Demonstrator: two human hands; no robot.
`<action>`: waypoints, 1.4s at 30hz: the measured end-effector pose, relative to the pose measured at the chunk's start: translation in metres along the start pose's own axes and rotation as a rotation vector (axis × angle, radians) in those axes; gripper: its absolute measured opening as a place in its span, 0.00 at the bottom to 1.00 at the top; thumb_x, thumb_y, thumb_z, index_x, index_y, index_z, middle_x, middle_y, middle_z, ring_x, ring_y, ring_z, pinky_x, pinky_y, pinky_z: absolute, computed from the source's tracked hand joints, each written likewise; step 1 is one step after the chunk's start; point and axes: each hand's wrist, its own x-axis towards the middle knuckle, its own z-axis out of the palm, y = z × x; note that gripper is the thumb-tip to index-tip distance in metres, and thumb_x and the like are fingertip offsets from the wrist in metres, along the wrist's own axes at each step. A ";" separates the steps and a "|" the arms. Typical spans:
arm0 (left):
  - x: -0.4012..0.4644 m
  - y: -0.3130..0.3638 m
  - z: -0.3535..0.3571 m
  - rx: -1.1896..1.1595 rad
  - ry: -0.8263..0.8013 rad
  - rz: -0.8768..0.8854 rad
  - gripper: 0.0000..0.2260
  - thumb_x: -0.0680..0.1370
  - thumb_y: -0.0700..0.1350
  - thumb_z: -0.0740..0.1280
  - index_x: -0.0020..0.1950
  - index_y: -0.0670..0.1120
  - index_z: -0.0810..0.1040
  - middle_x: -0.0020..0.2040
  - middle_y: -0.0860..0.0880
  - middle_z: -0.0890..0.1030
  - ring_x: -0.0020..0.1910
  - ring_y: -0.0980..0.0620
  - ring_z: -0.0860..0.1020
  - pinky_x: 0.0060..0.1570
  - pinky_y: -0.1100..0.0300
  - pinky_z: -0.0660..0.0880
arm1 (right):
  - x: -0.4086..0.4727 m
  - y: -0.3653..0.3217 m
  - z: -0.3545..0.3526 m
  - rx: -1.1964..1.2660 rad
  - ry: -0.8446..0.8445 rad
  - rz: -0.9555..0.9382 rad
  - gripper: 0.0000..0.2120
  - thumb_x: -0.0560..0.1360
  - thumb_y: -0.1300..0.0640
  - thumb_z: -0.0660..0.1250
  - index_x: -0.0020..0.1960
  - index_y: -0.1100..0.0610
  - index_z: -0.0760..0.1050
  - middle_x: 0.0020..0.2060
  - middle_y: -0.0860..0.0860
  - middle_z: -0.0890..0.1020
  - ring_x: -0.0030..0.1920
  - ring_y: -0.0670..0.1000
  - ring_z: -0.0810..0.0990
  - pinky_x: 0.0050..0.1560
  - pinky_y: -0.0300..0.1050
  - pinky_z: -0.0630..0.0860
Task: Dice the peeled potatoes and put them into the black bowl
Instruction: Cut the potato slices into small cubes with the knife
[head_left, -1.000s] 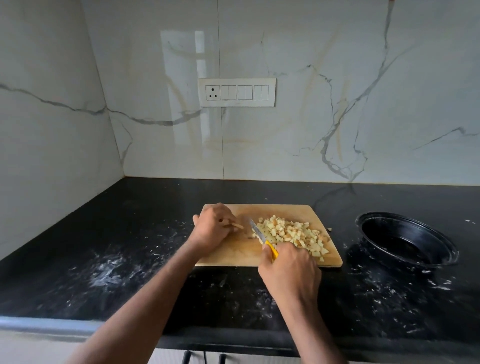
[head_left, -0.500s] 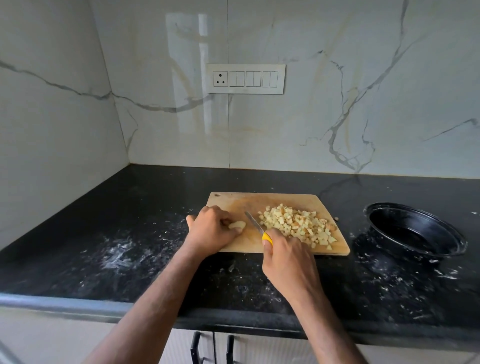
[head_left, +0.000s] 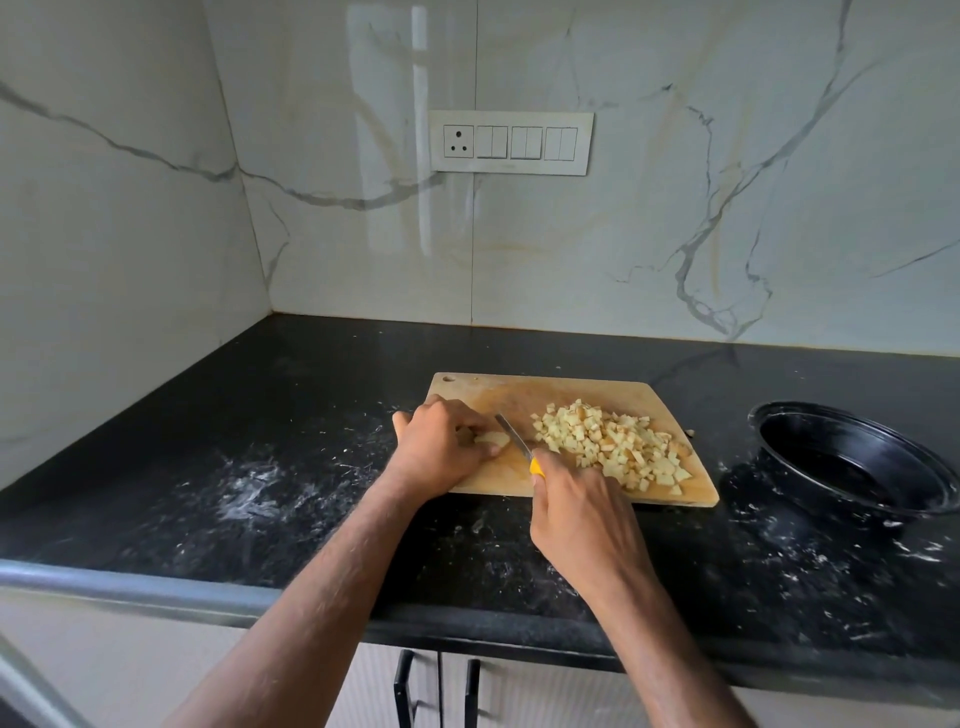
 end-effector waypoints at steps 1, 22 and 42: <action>0.001 0.000 0.000 0.001 0.000 -0.001 0.12 0.71 0.57 0.77 0.53 0.60 0.85 0.46 0.64 0.79 0.55 0.57 0.75 0.52 0.53 0.58 | 0.000 0.000 0.001 0.004 0.003 -0.003 0.15 0.82 0.54 0.60 0.67 0.54 0.75 0.32 0.46 0.76 0.27 0.43 0.72 0.26 0.28 0.63; 0.008 -0.006 0.005 -0.059 -0.046 0.114 0.05 0.71 0.52 0.77 0.46 0.59 0.87 0.37 0.67 0.76 0.47 0.52 0.79 0.53 0.46 0.77 | 0.015 -0.007 0.011 0.017 0.011 0.008 0.15 0.82 0.58 0.61 0.66 0.56 0.78 0.29 0.45 0.77 0.24 0.42 0.73 0.24 0.38 0.73; -0.001 0.005 0.005 0.221 -0.200 0.183 0.16 0.82 0.50 0.61 0.69 0.61 0.72 0.52 0.55 0.67 0.60 0.53 0.67 0.62 0.45 0.62 | -0.016 0.005 -0.012 0.012 -0.043 -0.033 0.20 0.83 0.54 0.59 0.74 0.50 0.71 0.30 0.45 0.79 0.27 0.45 0.76 0.29 0.36 0.75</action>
